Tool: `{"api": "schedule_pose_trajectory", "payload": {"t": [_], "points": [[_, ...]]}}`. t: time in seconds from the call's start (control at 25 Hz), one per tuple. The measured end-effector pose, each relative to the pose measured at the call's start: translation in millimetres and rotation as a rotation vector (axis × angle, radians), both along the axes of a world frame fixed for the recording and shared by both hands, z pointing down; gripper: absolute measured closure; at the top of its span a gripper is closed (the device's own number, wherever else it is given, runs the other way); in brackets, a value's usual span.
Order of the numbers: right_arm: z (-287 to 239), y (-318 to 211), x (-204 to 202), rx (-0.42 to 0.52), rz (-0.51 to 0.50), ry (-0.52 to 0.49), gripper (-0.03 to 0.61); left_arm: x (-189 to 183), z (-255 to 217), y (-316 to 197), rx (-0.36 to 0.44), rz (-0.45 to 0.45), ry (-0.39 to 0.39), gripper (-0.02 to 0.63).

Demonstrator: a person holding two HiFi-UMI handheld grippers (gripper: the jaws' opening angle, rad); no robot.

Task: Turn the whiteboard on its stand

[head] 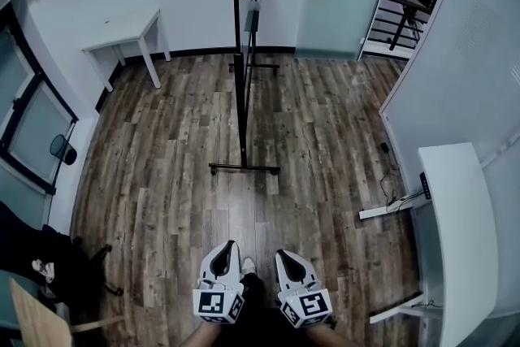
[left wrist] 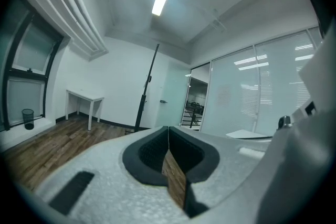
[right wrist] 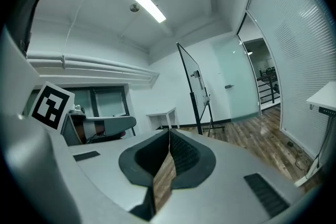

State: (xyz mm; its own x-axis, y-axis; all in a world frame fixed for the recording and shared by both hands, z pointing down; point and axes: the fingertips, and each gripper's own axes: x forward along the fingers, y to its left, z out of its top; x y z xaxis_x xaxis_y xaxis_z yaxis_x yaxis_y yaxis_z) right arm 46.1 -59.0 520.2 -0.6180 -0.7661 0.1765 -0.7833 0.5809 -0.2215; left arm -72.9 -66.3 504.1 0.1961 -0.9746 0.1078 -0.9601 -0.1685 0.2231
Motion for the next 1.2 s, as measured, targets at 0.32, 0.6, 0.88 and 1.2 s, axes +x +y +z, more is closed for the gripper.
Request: {"api": "schedule_pose_trajectory", "payload": {"t": [0.32,0.6,0.88,1.2], "points": [[-12.6,-101.3,-43.0,0.012,0.048,0.007,0.563,-48.3,-4.0,-105.1,0.012,0.037,-0.021,0.595],[-14.0,-150.2,-62.3,0.008,0.07,0.017,0.563,-72.1,-5.4,-152.4,0.007,0.036,-0.01,0.595],[-2.7,-210.5,-63.8,0.008,0.094,0.003,0.563,-76.4,7.4,-211.5,0.004,0.041,-0.017,0.595],[-4.8,-307.2,-64.8,0.036,0.068,-0.006,0.563,-80.5,9.7,-309.2,0.014,0.013,-0.032,0.595]]}}
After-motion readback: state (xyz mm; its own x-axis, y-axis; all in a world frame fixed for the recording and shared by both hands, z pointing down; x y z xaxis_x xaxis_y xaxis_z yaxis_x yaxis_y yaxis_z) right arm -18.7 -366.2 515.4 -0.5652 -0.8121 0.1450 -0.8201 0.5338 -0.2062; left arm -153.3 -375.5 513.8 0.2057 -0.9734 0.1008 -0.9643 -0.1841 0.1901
